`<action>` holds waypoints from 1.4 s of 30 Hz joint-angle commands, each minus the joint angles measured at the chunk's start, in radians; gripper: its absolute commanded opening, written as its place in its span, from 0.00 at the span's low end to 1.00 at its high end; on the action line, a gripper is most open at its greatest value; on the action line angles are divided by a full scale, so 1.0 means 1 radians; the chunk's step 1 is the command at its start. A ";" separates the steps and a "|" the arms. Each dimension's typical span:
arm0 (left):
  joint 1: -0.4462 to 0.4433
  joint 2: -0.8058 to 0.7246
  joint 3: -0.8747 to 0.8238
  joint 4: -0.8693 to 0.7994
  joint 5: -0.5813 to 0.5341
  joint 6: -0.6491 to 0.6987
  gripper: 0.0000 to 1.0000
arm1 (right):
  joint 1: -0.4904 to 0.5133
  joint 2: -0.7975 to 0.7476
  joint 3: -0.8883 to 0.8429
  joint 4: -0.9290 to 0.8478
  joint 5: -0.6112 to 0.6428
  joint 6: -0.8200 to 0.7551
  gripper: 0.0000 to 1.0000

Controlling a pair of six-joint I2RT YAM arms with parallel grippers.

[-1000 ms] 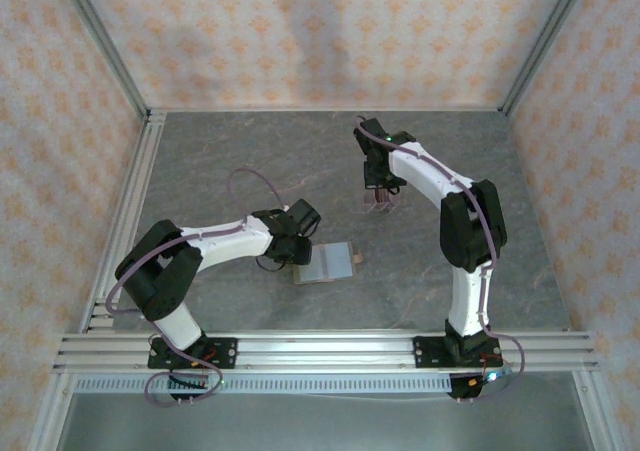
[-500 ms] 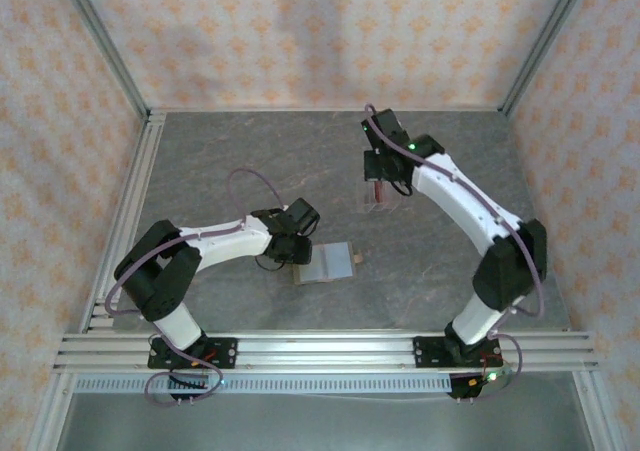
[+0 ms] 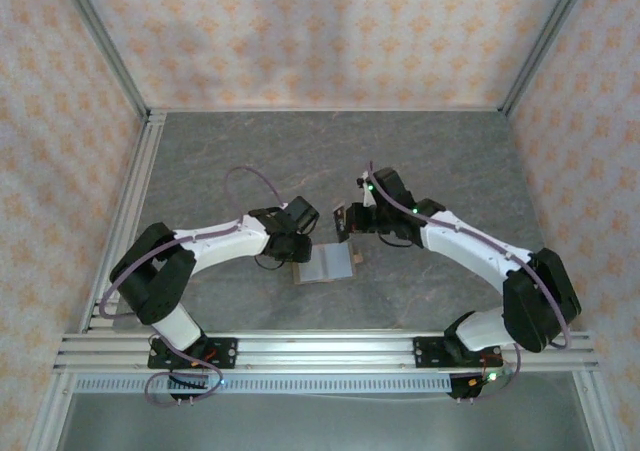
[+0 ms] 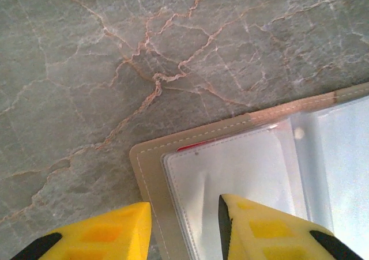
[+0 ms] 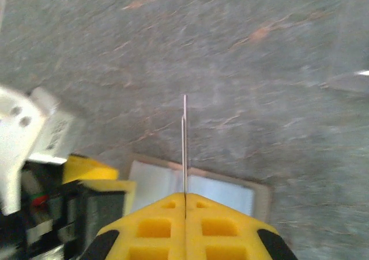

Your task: Put the credit cards into the card holder

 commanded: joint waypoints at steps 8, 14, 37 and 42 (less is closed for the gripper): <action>0.011 0.064 0.022 -0.055 -0.049 0.028 0.32 | 0.017 0.063 -0.156 0.384 -0.138 0.129 0.00; 0.011 0.068 0.016 -0.056 -0.049 0.023 0.32 | 0.018 0.109 -0.202 0.493 -0.162 0.163 0.00; 0.012 0.071 0.029 -0.077 -0.052 0.020 0.31 | 0.018 0.183 -0.241 0.559 -0.145 0.163 0.00; 0.011 0.073 0.032 -0.078 -0.050 0.016 0.31 | 0.019 0.198 -0.251 0.578 -0.148 0.168 0.00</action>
